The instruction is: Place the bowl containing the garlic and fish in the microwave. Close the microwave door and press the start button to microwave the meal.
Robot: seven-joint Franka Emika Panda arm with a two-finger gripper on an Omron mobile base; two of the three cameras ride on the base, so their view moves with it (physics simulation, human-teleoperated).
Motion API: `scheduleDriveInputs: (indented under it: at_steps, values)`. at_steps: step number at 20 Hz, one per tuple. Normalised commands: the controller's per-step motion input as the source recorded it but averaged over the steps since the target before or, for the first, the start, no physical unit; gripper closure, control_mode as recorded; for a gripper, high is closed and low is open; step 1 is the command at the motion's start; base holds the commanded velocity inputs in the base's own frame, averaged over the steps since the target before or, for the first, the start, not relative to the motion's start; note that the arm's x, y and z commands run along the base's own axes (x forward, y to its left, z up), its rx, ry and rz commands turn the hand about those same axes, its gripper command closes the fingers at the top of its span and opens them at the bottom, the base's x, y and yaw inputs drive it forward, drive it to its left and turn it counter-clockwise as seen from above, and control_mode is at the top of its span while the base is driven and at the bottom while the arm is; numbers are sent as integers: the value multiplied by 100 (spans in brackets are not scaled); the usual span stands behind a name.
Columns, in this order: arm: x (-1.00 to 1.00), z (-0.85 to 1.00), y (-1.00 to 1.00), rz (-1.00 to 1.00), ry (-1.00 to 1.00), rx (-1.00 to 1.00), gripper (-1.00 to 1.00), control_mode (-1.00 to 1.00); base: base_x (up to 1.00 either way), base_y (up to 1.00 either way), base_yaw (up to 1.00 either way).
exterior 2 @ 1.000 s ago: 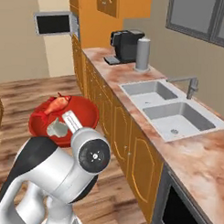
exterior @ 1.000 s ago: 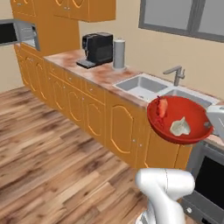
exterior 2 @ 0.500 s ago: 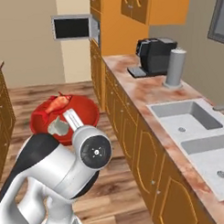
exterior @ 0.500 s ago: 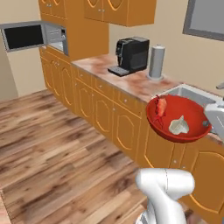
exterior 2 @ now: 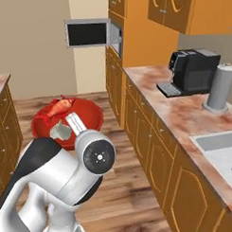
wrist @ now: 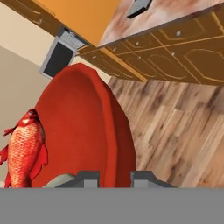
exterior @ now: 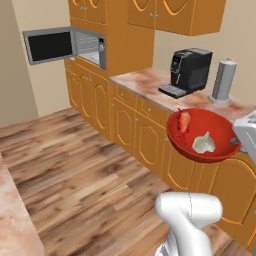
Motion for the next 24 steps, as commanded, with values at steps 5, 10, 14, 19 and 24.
scheduleDriveInputs:
  at_steps: [5,10,14,19,24]
  values:
    - [0,0,0,0,0,0,100,100,100,96,0]
    - [0,0,0,0,0,0,100,100,100,82,-1]
    - [0,0,0,0,0,0,100,100,100,56,-9]
    - [0,0,0,0,0,0,100,100,100,46,-24]
    - [0,0,0,0,0,0,100,100,100,47,-29]
